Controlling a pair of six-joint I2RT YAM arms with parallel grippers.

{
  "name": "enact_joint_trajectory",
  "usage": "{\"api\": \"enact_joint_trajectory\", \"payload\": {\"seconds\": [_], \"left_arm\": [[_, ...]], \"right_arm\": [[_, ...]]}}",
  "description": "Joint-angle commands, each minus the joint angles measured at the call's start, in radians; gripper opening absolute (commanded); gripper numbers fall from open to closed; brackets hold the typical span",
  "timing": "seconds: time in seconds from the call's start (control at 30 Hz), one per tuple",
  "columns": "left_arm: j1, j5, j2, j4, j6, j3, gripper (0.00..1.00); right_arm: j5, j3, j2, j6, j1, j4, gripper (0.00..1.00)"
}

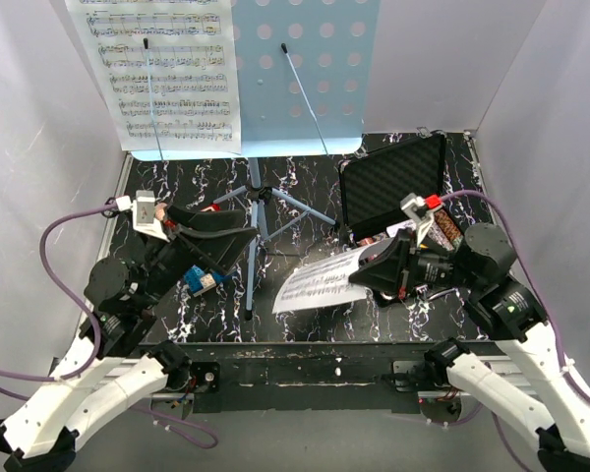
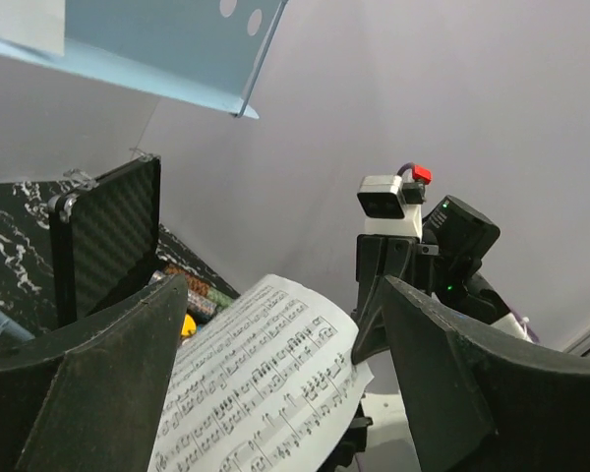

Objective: Pack up the instrument practice props
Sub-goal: Pick up the sheet music from the music stand.

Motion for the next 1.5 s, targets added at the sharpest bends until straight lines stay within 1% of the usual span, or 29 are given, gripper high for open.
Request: {"api": "enact_joint_trajectory", "payload": {"seconds": [0.0, 0.1, 0.17, 0.27, 0.33, 0.37, 0.47, 0.63, 0.7, 0.8, 0.87, 0.93, 1.1, 1.23, 1.37, 1.47], "left_arm": [[0.003, -0.038, -0.074, -0.180, -0.018, -0.037, 0.79], [0.003, -0.063, -0.151, -0.282, -0.068, -0.081, 0.80], [0.001, -0.081, -0.201, -0.348, -0.123, -0.117, 0.83], [0.001, -0.075, -0.281, -0.413, -0.244, -0.199, 0.89], [0.002, -0.073, -0.335, -0.436, -0.350, -0.282, 0.98], [0.001, -0.066, -0.358, -0.429, -0.415, -0.314, 0.98], [0.003, -0.023, -0.421, -0.364, -0.516, -0.403, 0.98], [0.003, 0.035, -0.436, -0.283, -0.610, -0.473, 0.98], [0.001, 0.080, -0.409, -0.200, -0.639, -0.508, 0.98], [0.001, 0.144, -0.349, 0.013, -0.694, -0.588, 0.98], [0.002, 0.169, -0.295, 0.120, -0.728, -0.624, 0.98], [0.004, 0.196, -0.229, 0.197, -0.743, -0.641, 0.98], [0.009, 0.261, -0.093, 0.344, -0.747, -0.638, 0.98], [0.007, 0.295, -0.015, 0.444, -0.750, -0.628, 0.98], [0.009, 0.278, 0.036, 0.599, -0.766, -0.628, 0.98], [0.009, 0.290, 0.114, 0.722, -0.776, -0.617, 0.98]], "right_arm": [[0.104, -0.035, 0.005, -0.054, 0.147, 0.079, 0.01], [0.144, -0.070, -0.007, -0.049, 0.201, 0.100, 0.01], [0.145, -0.075, -0.016, -0.052, 0.209, 0.099, 0.01], [0.126, -0.085, -0.044, -0.048, 0.209, 0.120, 0.01], [0.113, -0.101, -0.059, -0.040, 0.209, 0.142, 0.01], [0.109, -0.108, -0.062, -0.034, 0.209, 0.152, 0.01], [0.101, -0.128, -0.078, -0.025, 0.209, 0.172, 0.01], [0.119, -0.136, -0.096, -0.023, 0.207, 0.200, 0.01], [0.115, -0.128, -0.092, -0.022, 0.209, 0.217, 0.01], [0.087, -0.115, -0.073, -0.005, 0.209, 0.260, 0.01], [0.069, -0.104, -0.067, 0.006, 0.209, 0.280, 0.01], [0.067, -0.090, -0.067, 0.008, 0.209, 0.283, 0.01], [0.076, -0.047, -0.072, -0.005, 0.207, 0.252, 0.01], [0.061, -0.032, -0.069, 0.000, 0.209, 0.263, 0.01], [0.037, -0.064, -0.070, 0.021, 0.209, 0.293, 0.01], [0.020, -0.096, -0.076, 0.043, 0.209, 0.300, 0.01]]}}
